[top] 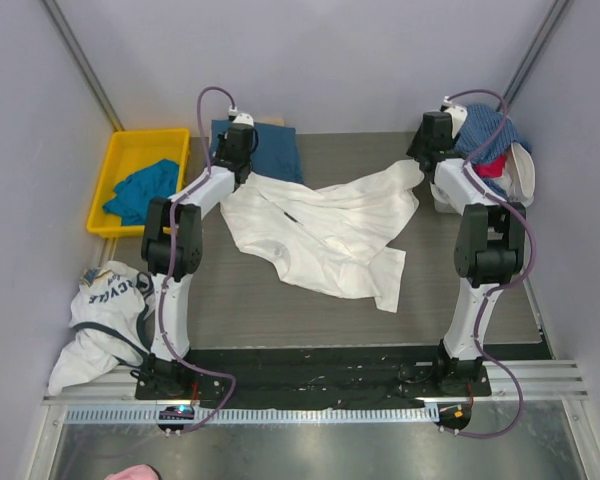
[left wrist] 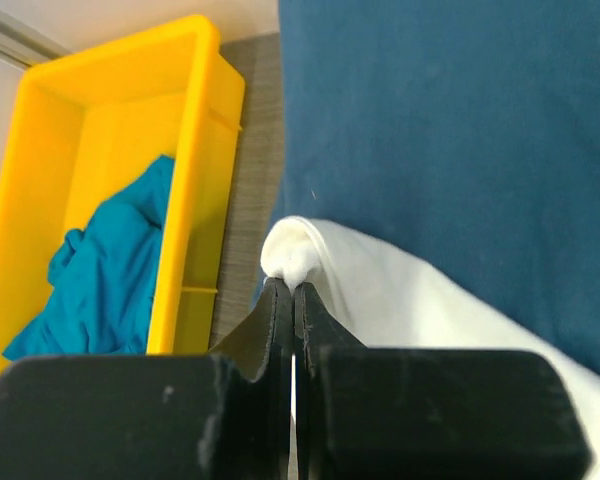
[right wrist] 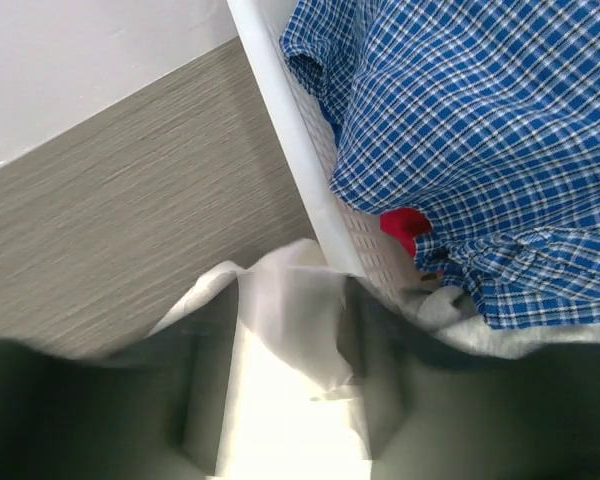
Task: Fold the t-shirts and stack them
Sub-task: Flatten the tshirt out
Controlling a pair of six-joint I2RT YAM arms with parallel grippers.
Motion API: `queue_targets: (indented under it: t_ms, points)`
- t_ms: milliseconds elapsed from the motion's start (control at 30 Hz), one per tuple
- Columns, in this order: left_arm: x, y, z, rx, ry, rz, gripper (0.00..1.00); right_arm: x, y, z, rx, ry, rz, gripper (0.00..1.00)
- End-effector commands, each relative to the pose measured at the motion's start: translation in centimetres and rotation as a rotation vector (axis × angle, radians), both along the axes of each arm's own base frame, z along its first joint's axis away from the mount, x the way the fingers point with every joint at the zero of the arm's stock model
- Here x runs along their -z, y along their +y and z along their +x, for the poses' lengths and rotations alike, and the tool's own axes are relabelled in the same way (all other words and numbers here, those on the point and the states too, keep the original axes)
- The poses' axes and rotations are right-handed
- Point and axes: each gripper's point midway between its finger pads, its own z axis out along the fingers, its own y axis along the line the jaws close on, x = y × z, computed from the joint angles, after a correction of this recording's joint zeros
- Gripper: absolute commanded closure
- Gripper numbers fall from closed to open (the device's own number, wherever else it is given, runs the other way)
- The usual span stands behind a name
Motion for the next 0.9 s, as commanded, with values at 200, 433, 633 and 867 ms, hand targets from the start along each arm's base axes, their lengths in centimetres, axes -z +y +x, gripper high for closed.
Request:
queue_targets:
  t_ms: [200,433,633,867]
  points:
    - [-12.0,0.9,-1.2,-0.053,-0.262,-0.093,0.00,-7.5,0.8,-4.2,-0.046,-0.080,-0.006,0.00]
    - [-15.0,-0.1,-8.7,-0.039,-0.234,-0.275,0.00,-7.6,6.9,-13.5,-0.213,0.006,0.023,0.00]
    - [-11.9,-4.2,-16.8,0.022,-0.156,-0.401,0.00,-2.4,12.5,-22.2,-0.386,0.195,0.035,0.00]
    - [-6.2,-8.4,-24.6,0.097,-0.025,-0.460,0.00,3.7,14.2,-28.4,-0.432,0.303,0.101,0.00]
